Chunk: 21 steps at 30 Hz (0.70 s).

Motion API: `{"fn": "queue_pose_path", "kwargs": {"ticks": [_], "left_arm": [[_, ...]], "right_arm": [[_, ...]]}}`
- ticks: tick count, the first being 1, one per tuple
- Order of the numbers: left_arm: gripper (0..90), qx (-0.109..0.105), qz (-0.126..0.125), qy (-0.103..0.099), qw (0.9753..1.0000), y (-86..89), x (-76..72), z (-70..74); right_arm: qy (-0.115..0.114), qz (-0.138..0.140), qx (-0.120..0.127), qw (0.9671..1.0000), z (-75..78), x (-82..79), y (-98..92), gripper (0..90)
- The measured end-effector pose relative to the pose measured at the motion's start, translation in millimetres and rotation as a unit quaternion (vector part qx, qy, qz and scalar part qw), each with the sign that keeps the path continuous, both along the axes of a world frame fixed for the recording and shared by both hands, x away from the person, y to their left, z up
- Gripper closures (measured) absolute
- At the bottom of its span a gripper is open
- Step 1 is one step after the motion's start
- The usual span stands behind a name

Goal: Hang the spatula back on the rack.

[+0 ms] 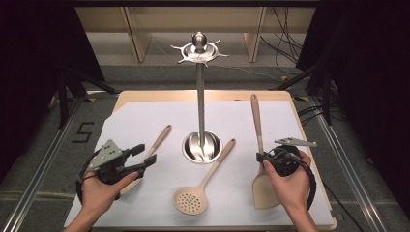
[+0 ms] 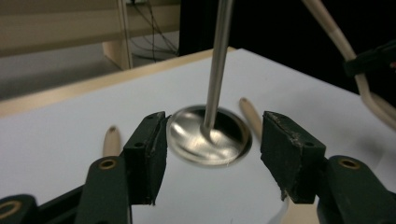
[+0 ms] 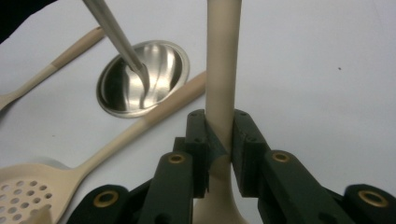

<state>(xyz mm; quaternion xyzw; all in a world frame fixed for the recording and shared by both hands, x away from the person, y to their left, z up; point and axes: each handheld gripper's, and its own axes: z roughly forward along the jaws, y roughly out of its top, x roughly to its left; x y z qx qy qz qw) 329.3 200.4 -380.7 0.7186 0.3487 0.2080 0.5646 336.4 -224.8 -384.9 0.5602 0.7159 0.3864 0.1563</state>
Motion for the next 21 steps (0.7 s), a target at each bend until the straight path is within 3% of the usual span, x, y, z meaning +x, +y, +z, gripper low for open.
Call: {"fn": "queue_pose_path", "kwargs": {"ticks": [1,2,3,4,5,6,7,9,10,13,17,21], "left_arm": [[39.8,0.001,-0.006,-0.005,1.0,-6.8,3.6,7.6],[39.7,-0.005,-0.01,-0.011,0.9999,-14.2,7.4,14.5],[39.6,-0.01,-0.016,-0.018,0.9997,-21.2,11.1,21.0],[39.4,-0.006,-0.022,-0.022,0.9995,-27.0,14.2,27.6],[39.1,-0.016,-0.026,-0.027,0.9992,-34.4,16.9,33.3],[39.0,-0.016,-0.032,-0.031,0.9989,-40.0,19.2,39.0],[38.7,-0.02,-0.038,-0.034,0.9985,-46.2,21.5,43.9],[38.1,-0.021,-0.046,-0.035,0.9981,-51.9,23.5,48.4],[37.9,-0.018,-0.055,-0.037,0.9977,-63.2,26.1,56.2],[37.5,-0.015,-0.071,-0.04,0.9966,-80.4,30.7,63.2],[37.4,-0.025,-0.09,-0.023,0.9954,-101.0,37.8,66.0],[37.9,-0.029,-0.102,-0.012,0.9943,-115.3,40.7,65.9]], "right_arm": [[0.001,0.0,0.006,1.0,2.7,-1.9,4.4,79.3],[-0.01,0.008,-0.001,0.9999,4.2,-2.5,6.4,79.3],[-0.017,0.014,0.008,0.9997,6.2,-3.7,9.5,79.4],[-0.021,0.014,0.002,0.9997,7.8,-4.3,12.4,79.3],[-0.036,0.024,-0.003,0.9991,8.9,-4.4,14.2,79.4],[-0.036,0.022,0.009,0.999,11.4,-7.0,18.3,79.3],[-0.042,0.025,-0.002,0.9988,13.1,-8.0,20.1,79.4],[-0.056,0.034,-0.001,0.9979,14.3,-9.4,24.9,79.4],[-0.06,0.04,0.005,0.9974,15.1,-10.6,27.3,79.3],[-0.066,0.047,0.012,0.9967,16.6,-14.9,35.1,79.3],[-0.081,0.066,0.0,0.9945,19.2,-18.6,39.9,79.3],[-0.091,0.07,0.007,0.9934,21.7,-22.3,45.6,79.3]]}}
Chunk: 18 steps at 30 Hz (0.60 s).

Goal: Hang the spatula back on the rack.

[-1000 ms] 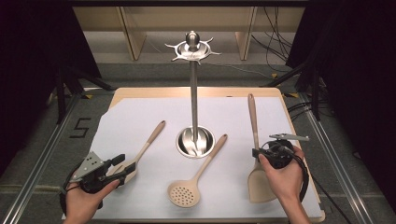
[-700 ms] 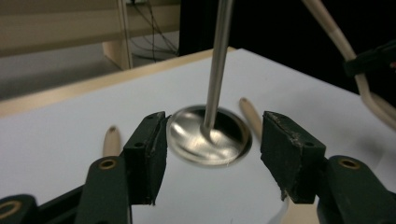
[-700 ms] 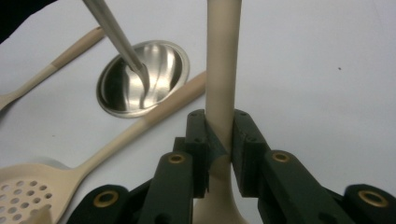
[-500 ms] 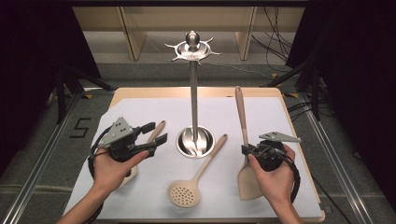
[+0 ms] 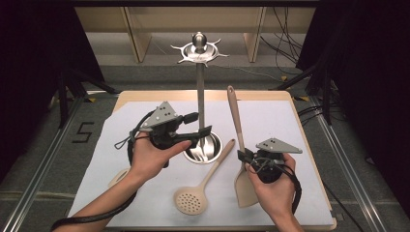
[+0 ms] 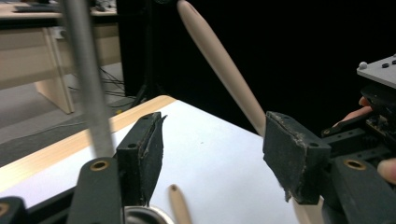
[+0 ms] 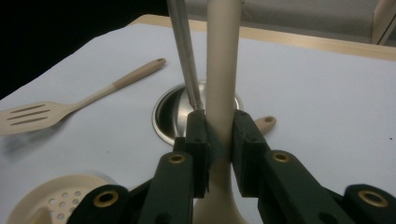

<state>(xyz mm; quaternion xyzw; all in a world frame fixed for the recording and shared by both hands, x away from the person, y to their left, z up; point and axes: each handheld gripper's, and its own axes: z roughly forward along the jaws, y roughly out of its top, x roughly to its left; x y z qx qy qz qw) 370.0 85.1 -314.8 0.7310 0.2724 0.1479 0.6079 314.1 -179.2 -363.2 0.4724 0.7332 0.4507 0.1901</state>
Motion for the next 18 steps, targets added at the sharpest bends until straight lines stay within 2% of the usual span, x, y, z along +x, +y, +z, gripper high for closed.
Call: {"fn": "queue_pose_path", "kwargs": {"ticks": [1,2,3,4,5,7,8,9,10,11,12,14,15,17,18], "left_arm": [[38.1,0.002,-0.004,0.0,1.0,-2.8,0.3,0.3],[38.5,0.002,-0.008,0.001,1.0,-6.8,0.5,0.4],[39.2,0.002,-0.018,0.003,0.9998,-13.5,1.3,0.9],[40.0,-0.001,-0.018,0.008,0.9998,-17.0,1.2,0.7],[40.7,-0.001,-0.022,0.013,0.9997,-19.7,1.7,0.4],[41.7,-0.004,-0.023,0.016,0.9996,-22.3,2.7,-0.1],[42.6,-0.005,-0.025,0.021,0.9995,-24.6,3.4,-0.5],[43.3,0.005,-0.035,0.008,0.9994,-25.5,6.6,-0.6],[44.2,0.008,-0.038,0.004,0.9992,-27.2,8.3,-1.1],[45.1,0.006,-0.041,0.007,0.9991,-29.1,8.6,-1.8],[45.8,0.002,-0.043,0.013,0.999,-30.9,8.5,-2.6],[50.2,-0.003,-0.046,0.014,0.9988,-33.3,9.6,-4.0],[52.7,-0.019,-0.041,0.039,0.9982,-36.1,6.3,-5.1],[55.2,-0.023,-0.044,0.041,0.9979,-37.2,6.4,-6.3],[59.4,-0.025,-0.045,0.046,0.9976,-37.1,6.8,-7.6]], "right_arm": [[0.002,0.004,0.005,1.0,0.6,-0.7,1.6,79.4],[0.004,0.0,0.0,1.0,2.5,-3.1,4.2,79.4],[-0.004,0.007,0.006,1.0,2.0,-2.8,5.8,79.4],[-0.01,0.012,-0.007,0.9998,3.2,-2.8,5.6,79.4],[-0.012,0.016,-0.007,0.9998,2.7,-3.2,7.2,79.4],[-0.008,0.016,0.002,0.9998,2.9,-4.4,9.3,79.4],[-0.002,0.014,-0.005,0.9999,4.2,-6.5,10.4,79.3],[-0.014,0.018,0.001,0.9997,2.5,-5.5,11.9,79.4],[-0.005,0.017,-0.003,0.9998,4.0,-7.4,12.5,79.4],[-0.024,0.028,-0.014,0.9992,3.1,-5.7,11.8,79.4],[-0.016,0.022,0.001,0.9996,2.6,-7.5,15.1,79.4],[-0.013,0.028,-0.009,0.9995,3.5,-8.8,15.3,79.4],[-0.036,0.039,-0.012,0.9985,1.7,-6.3,15.1,79.4],[-0.027,0.034,-0.012,0.999,2.9,-8.4,15.8,79.4],[-0.037,0.041,-0.017,0.9983,2.1,-7.4,15.7,79.3]]}}
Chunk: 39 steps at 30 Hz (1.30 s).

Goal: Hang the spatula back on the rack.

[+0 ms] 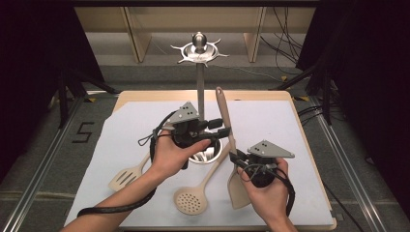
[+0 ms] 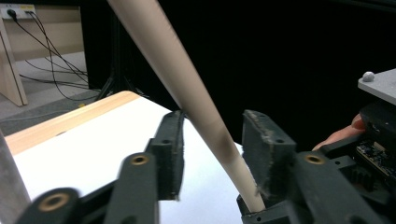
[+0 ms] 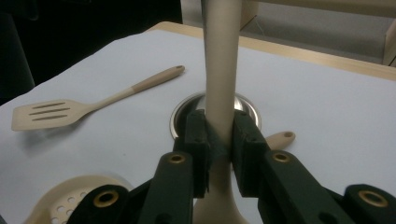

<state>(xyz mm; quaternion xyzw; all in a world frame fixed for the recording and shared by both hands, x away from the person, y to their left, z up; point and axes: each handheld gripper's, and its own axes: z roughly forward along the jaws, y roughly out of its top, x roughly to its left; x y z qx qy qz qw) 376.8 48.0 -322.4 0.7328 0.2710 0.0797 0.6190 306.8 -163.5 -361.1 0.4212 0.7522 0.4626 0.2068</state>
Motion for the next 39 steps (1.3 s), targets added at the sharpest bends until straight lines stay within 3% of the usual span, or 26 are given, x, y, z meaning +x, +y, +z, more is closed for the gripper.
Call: {"fn": "queue_pose_path", "kwargs": {"ticks": [3,4,11,15,19,20,22,29,31,34,35,37,39], "left_arm": [[64.0,-0.002,-0.002,0.001,1.0,0.7,0.6,-1.5],[66.0,-0.006,-0.002,0.006,1.0,1.2,0.7,-1.8],[68.0,-0.026,-0.016,0.02,0.9993,2.6,-2.9,-2.3],[70.6,-0.032,-0.021,0.018,0.9991,0.9,-5.9,-1.3],[73.4,-0.042,-0.032,0.024,0.9983,0.2,-8.5,-0.4],[75.6,-0.044,-0.037,0.025,0.9981,-0.1,-9.6,0.4],[76.2,-0.034,-0.049,0.007,0.9982,-0.6,-12.5,4.5],[76.5,-0.024,-0.053,0.008,0.9983,3.0,-13.4,11.7],[76.5,-0.012,-0.049,-0.005,0.9987,5.3,-12.9,14.0],[76.5,0.003,-0.038,-0.022,0.9991,9.9,-10.8,17.2],[76.5,0.016,-0.036,-0.046,0.9982,15.6,-5.3,19.6],[76.5,0.015,-0.035,-0.045,0.9983,17.8,-3.7,20.5],[76.5,0.018,-0.035,-0.05,0.998,22.4,-0.2,22.0]], "right_arm": [[-0.011,0.003,0.0,0.9999,-0.4,0.6,0.4,79.3],[-0.004,-0.002,0.007,1.0,0.2,-0.9,1.9,79.3],[-0.014,0.006,0.002,0.9999,-1.1,-1.9,4.6,79.3],[-0.002,-0.001,0.005,1.0,0.4,-5.8,9.1,79.3],[-0.015,0.008,-0.005,0.9998,0.2,-4.2,7.8,79.2],[-0.03,0.014,-0.005,0.9994,-1.7,-2.7,8.5,79.1],[-0.036,0.019,-0.011,0.9991,-1.3,-2.5,8.5,79.1],[-0.051,0.024,-0.016,0.9983,0.9,-3.3,8.2,76.7],[-0.05,0.025,-0.01,0.9984,1.6,-4.1,8.3,72.0],[-0.067,0.03,-0.021,0.9971,2.8,-2.3,6.7,65.2],[-0.064,0.034,-0.012,0.9973,3.4,-2.8,6.3,64.4],[-0.068,0.034,-0.017,0.997,4.2,-2.8,4.8,64.0],[-0.066,0.028,-0.007,0.9974,5.4,-4.6,3.6,63.4]]}}
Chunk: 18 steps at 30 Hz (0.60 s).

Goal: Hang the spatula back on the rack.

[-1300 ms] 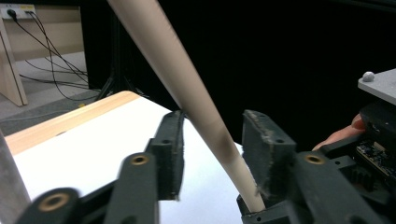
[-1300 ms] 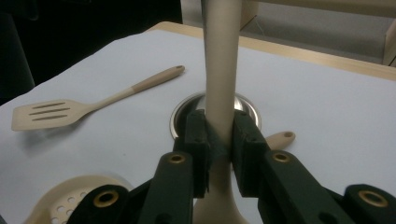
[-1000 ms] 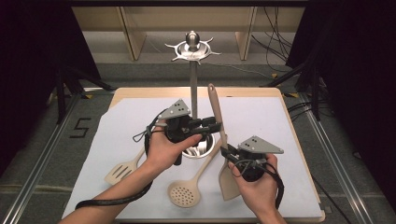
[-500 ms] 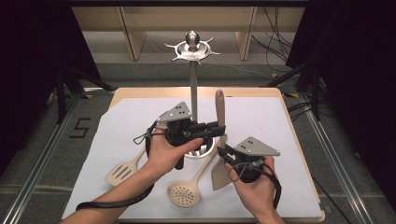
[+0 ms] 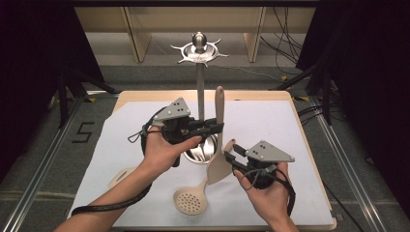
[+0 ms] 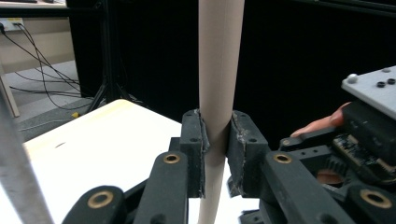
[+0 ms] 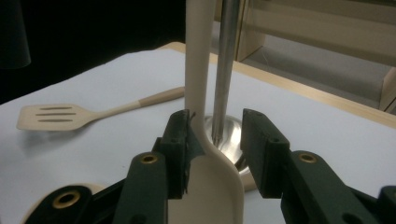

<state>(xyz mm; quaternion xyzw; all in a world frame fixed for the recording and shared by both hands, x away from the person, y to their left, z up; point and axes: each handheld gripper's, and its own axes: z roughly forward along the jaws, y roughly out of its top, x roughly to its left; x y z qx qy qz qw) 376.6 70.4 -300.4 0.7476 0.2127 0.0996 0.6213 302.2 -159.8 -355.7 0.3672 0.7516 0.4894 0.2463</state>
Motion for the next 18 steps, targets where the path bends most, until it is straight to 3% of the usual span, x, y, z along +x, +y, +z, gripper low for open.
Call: {"fn": "queue_pose_path", "kwargs": {"ticks": [4,6,8,11,12,14,15,18], "left_arm": [[76.5,0.004,0.003,-0.008,1.0,5.7,3.4,3.7],[76.5,0.012,-0.002,-0.018,0.9998,7.8,6.1,6.4],[76.5,0.006,0.004,-0.009,0.9999,8.3,6.0,9.0],[76.5,0.012,0.004,-0.022,0.9997,10.3,9.9,14.5],[76.5,0.01,0.006,-0.018,0.9998,10.1,9.8,15.5],[76.5,0.013,0.007,-0.028,0.9995,11.4,12.4,18.7],[76.5,0.012,0.008,-0.026,0.9996,11.6,12.9,20.0],[76.5,0.012,0.008,-0.028,0.9995,12.5,15.7,24.1]], "right_arm": [[-0.018,-0.008,0.001,0.9998,2.5,1.8,-5.1,63.1],[-0.019,-0.012,-0.003,0.9997,4.1,3.2,-10.7,63.2],[-0.01,-0.016,0.006,0.9998,3.7,3.0,-10.9,63.2],[-0.02,-0.016,0.006,0.9997,2.3,6.8,-16.2,63.2],[0.003,-0.033,0.012,0.9994,2.7,4.3,-16.2,63.3],[-0.006,-0.035,0.002,0.9994,2.2,6.1,-19.5,63.3],[0.008,-0.041,0.018,0.999,1.1,5.7,-18.5,63.3],[0.004,-0.044,0.011,0.999,0.1,7.3,-21.4,63.3]]}}
